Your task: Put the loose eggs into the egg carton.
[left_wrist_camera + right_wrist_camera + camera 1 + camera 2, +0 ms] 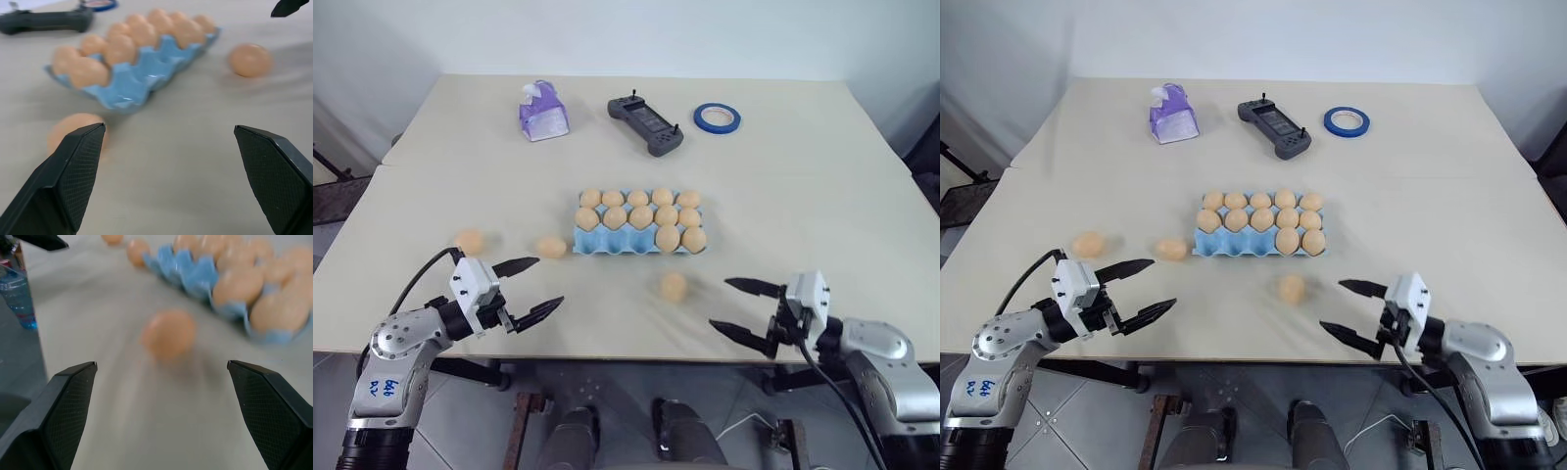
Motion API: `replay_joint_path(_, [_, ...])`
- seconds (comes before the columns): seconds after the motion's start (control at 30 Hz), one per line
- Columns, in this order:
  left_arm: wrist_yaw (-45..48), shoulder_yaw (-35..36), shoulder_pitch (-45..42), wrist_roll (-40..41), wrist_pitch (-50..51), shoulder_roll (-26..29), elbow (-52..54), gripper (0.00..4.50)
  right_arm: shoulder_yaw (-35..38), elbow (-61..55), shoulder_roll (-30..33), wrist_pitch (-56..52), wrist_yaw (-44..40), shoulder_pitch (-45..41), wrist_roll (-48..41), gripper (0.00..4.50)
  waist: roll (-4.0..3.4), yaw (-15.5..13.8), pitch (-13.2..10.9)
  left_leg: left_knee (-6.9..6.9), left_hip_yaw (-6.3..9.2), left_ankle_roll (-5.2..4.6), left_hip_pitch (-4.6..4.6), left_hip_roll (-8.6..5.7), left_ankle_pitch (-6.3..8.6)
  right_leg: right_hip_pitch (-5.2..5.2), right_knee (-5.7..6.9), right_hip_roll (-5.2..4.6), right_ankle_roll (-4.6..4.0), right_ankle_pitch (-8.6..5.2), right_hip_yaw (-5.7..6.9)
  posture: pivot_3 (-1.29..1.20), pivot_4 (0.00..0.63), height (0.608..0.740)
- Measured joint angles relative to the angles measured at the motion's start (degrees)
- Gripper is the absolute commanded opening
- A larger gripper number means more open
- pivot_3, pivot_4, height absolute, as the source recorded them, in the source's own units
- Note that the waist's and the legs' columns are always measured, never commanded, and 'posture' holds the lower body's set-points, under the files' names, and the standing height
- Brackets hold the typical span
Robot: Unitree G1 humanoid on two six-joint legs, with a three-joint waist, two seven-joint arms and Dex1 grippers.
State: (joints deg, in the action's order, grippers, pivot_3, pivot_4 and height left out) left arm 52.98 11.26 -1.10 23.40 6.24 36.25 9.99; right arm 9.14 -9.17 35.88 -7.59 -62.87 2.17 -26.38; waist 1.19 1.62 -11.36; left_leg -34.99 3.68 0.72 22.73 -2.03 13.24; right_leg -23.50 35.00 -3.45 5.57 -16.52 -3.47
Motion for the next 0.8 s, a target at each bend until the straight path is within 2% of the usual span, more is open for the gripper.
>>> replay_joint_path(0.07, [1.1,-0.4,-0.3,0.0,-0.7,0.0,-1.0,4.50,0.3,1.4,-0.2,1.6,0.7,-0.3,0.6,4.47,0.00,0.1,0.0,0.00,-0.16,0.02,-0.12,0.01,0.01,0.08,-0.02,0.01,-0.16,-0.03,-0.07,0.00,0.150,0.740])
replay_joint_path(0.1, [1.6,-0.5,-0.5,0.0,-0.8,0.0,-2.0,4.50,0.3,1.9,-0.4,2.3,1.0,-0.7,0.8,4.47,0.01,0.1,0.0,-0.02,-0.22,0.03,-0.20,0.05,0.01,0.17,-0.04,0.00,-0.65,-0.30,-0.09,0.00,0.150,0.740])
replay_joint_path(0.23, [3.2,-0.5,-1.1,0.0,-1.6,0.0,-4.0,4.50,-1.7,2.5,-0.8,3.7,1.2,-2.6,2.2,4.47,0.02,-0.2,0.0,-0.09,-0.31,-0.07,-0.31,0.17,-0.06,0.39,-0.09,-0.01,-0.66,-0.30,-0.01,0.00,0.150,0.740])
replay_joint_path(0.37, [4.3,-1.2,-2.1,0.0,-3.6,-0.1,-4.3,4.50,-7.6,2.5,-3.6,2.0,4.4,-7.9,5.9,4.47,0.02,0.0,0.0,-0.07,-0.32,-0.11,-0.31,0.20,-0.08,0.35,-0.10,-0.02,-0.65,-0.29,-0.03,0.00,0.150,0.740])
replay_joint_path(0.43, [4.6,-1.6,-2.5,0.0,-3.8,-0.1,-4.3,4.50,-10.5,2.5,-5.1,0.1,5.6,-10.7,6.4,4.47,0.01,-0.1,0.0,-0.06,-0.31,-0.09,-0.29,0.21,-0.07,0.28,-0.03,-0.03,-0.56,-0.24,0.00,0.00,0.150,0.740])
replay_joint_path(0.5, [4.7,-2.0,-2.4,0.0,-3.7,-0.1,-4.3,4.50,-12.4,3.4,-6.0,-0.5,6.4,-12.9,7.6,4.47,0.01,-0.1,0.0,-0.04,-0.29,-0.05,-0.23,0.22,-0.04,0.20,-0.02,-0.03,0.14,0.14,0.03,0.00,0.150,0.740])
replay_joint_path(0.77, [4.4,-2.9,-0.5,0.0,-3.8,-0.6,-3.6,4.50,-15.8,14.2,-10.4,0.3,9.4,-19.7,12.2,4.47,0.01,-0.1,0.0,-0.01,-0.28,0.00,0.03,0.22,-0.01,-0.08,-0.03,-0.04,0.17,0.16,0.06,0.00,0.150,0.740])
replay_joint_path(0.8, [4.2,-2.9,-0.4,0.0,-3.8,-0.6,-3.5,4.50,-16.0,15.2,-10.7,0.4,9.4,-20.0,12.5,4.09,0.01,-0.1,0.0,-0.01,-0.26,0.00,0.04,0.23,-0.01,-0.09,-0.02,-0.04,0.17,0.16,0.07,0.00,0.150,0.740])
